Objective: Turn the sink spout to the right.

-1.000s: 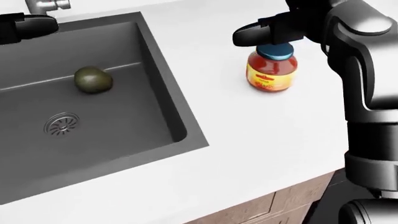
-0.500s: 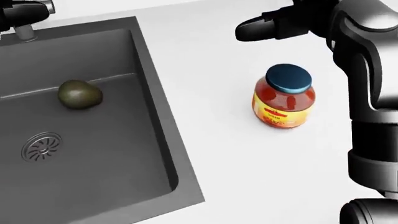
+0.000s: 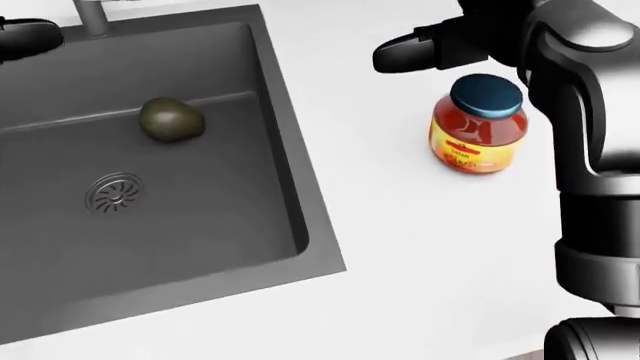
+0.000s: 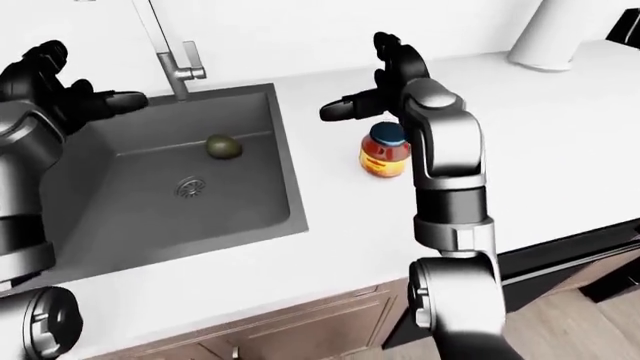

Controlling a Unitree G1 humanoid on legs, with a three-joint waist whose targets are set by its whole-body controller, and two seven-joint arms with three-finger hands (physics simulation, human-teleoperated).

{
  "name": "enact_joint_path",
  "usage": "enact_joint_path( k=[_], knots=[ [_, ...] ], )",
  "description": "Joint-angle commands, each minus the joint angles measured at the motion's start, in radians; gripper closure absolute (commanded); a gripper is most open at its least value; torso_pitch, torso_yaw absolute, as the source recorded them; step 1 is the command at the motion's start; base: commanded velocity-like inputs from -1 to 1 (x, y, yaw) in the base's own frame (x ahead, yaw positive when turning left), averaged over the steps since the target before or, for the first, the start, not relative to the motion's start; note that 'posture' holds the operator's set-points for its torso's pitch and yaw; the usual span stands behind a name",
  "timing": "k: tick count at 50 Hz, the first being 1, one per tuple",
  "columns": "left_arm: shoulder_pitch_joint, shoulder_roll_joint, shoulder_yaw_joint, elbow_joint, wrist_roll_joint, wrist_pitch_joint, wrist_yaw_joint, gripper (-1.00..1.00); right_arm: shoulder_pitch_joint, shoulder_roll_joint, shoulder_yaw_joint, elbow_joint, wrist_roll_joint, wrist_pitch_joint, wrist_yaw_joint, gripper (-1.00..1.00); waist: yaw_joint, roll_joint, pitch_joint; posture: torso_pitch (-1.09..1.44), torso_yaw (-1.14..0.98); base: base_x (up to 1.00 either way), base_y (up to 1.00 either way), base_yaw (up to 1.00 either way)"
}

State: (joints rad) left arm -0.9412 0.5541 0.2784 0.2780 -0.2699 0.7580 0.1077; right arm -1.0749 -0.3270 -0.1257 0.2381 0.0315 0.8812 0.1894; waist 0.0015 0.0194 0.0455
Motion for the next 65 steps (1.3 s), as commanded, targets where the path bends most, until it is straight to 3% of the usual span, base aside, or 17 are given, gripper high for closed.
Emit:
enact_joint_path(
  k=[1,12,34,51,58,60,62,64,65],
  knots=[
    [-0.034,0.014,0.005,-0.033,-0.002,-0.031,0.001,-1.00,-0.041,-0.011,-0.008,-0.035,-0.001,-0.025,-0.003,-1.00,-0.002,0.004,-0.029,0.00,0.00,0.00,0.00,0.00],
    [-0.039,0.017,0.001,-0.024,0.000,-0.035,0.005,-1.00,-0.046,-0.010,-0.006,-0.039,-0.004,-0.020,-0.002,-1.00,-0.001,0.008,-0.045,-0.02,0.00,0.00,0.00,0.00],
    [-0.039,0.017,0.002,-0.032,0.001,-0.021,0.008,-1.00,-0.054,-0.009,-0.005,-0.045,-0.006,-0.012,0.001,-1.00,-0.007,0.009,-0.102,-0.11,0.00,0.00,0.00,0.00],
    [-0.045,0.023,0.003,-0.021,0.004,-0.022,0.006,-1.00,-0.074,-0.013,-0.003,-0.045,-0.011,0.003,0.007,-1.00,-0.008,0.008,-0.173,-0.23,0.00,0.00,0.00,0.00],
    [-0.097,0.030,0.005,0.102,0.000,-0.049,0.016,-1.00,-0.084,-0.012,-0.002,-0.043,-0.014,0.007,0.009,-1.00,-0.007,0.013,-0.202,-0.24,0.00,0.00,0.00,0.00],
    [-0.160,0.024,-0.009,0.217,0.040,-0.061,0.094,-1.00,-0.087,-0.011,-0.001,-0.042,-0.015,0.009,0.008,-1.00,-0.006,0.013,-0.206,-0.24,0.00,0.00,0.00,0.00],
    [-0.206,0.015,-0.004,0.318,0.026,-0.102,0.096,-1.00,-0.086,-0.010,-0.001,-0.047,-0.016,0.012,0.008,-1.00,-0.004,0.010,-0.210,-0.24,0.00,0.00,0.00,0.00],
    [-0.252,0.023,-0.069,0.411,0.075,-0.168,0.038,-1.00,-0.086,-0.011,-0.002,-0.053,-0.016,0.017,0.010,-1.00,-0.003,0.009,-0.212,-0.24,0.00,0.00,0.00,0.00],
    [-0.282,0.018,-0.086,0.480,0.114,-0.221,0.050,-1.00,-0.086,-0.012,-0.002,-0.055,-0.016,0.020,0.010,-1.00,-0.003,0.008,-0.213,-0.24,0.00,0.00,0.00,0.00]
  ],
)
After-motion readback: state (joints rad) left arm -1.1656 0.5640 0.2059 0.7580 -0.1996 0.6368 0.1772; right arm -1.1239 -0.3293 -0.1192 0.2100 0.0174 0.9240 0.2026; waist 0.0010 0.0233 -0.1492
